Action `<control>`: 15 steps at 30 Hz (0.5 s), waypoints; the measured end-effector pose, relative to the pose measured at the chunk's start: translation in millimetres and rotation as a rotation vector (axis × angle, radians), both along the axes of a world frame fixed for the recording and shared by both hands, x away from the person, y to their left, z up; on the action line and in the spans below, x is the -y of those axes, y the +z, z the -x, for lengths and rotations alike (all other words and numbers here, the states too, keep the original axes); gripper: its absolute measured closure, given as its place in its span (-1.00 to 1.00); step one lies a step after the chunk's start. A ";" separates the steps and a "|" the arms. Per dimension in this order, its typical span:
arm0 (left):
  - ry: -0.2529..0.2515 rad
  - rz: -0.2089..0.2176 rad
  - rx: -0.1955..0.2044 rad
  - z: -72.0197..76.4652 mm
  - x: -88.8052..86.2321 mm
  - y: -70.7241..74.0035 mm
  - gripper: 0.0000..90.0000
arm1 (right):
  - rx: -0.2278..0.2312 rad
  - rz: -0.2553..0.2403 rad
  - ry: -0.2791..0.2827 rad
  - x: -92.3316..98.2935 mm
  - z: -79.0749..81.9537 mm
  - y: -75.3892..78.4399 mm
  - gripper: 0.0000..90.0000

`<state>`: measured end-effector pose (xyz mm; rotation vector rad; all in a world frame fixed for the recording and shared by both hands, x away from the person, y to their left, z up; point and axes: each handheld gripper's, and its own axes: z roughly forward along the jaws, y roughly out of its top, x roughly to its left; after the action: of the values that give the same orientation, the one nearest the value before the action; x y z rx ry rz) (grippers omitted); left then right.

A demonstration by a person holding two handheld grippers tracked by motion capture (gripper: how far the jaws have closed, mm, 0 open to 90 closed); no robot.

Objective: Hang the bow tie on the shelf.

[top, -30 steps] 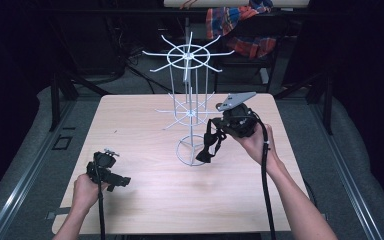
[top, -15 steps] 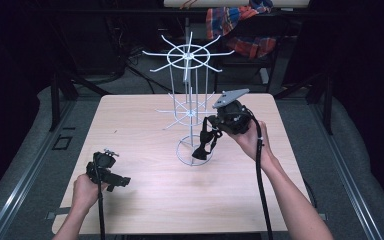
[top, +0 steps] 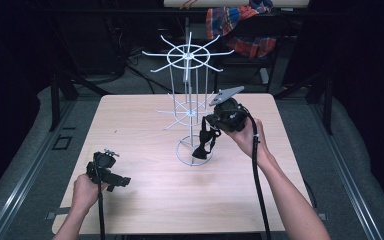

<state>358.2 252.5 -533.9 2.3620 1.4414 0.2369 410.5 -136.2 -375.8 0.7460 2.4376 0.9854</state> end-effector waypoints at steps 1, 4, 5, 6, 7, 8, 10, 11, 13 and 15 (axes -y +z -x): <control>0.000 0.001 -0.002 0.0 0.2 -0.1 -0.99 | -0.002 0.000 -0.002 -0.2 -0.5 0.0 1.00; -0.001 0.001 -0.001 0.0 0.6 -0.2 -0.99 | -0.004 -0.002 -0.002 -0.8 -2.0 -0.3 1.00; 0.000 0.003 -0.001 0.1 0.7 -0.3 -0.99 | -0.006 -0.004 -0.002 -0.7 -1.8 -0.1 1.00; -0.001 0.003 -0.002 0.1 0.7 -0.3 -0.99 | -0.007 -0.006 -0.003 -0.5 -1.6 -0.1 0.99; -0.002 0.003 -0.003 0.1 0.8 -0.2 -0.99 | -0.008 -0.007 -0.003 -0.2 -1.5 0.0 0.99; -0.003 0.001 -0.003 0.0 1.0 -0.2 -0.99 | -0.013 -0.010 -0.001 0.3 -1.4 0.1 0.98; -0.007 0.000 -0.003 -0.1 1.6 -0.1 -0.99 | -0.012 -0.011 -0.004 0.9 -1.1 0.2 0.98; -0.009 0.001 -0.004 -0.3 1.9 -0.1 -0.99 | -0.015 -0.010 -0.002 1.4 -0.9 0.6 0.98; -0.012 0.001 -0.006 -0.4 2.4 -0.2 -0.98 | -0.017 -0.017 -0.005 1.9 -0.3 0.7 0.97; -0.012 0.001 -0.007 -0.5 2.3 -0.3 -0.98 | -0.022 -0.014 -0.003 2.4 -0.3 0.9 0.95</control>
<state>358.7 250.1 -534.3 2.3720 1.4302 0.2251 410.8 -138.6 -374.9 0.7691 2.4501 0.9988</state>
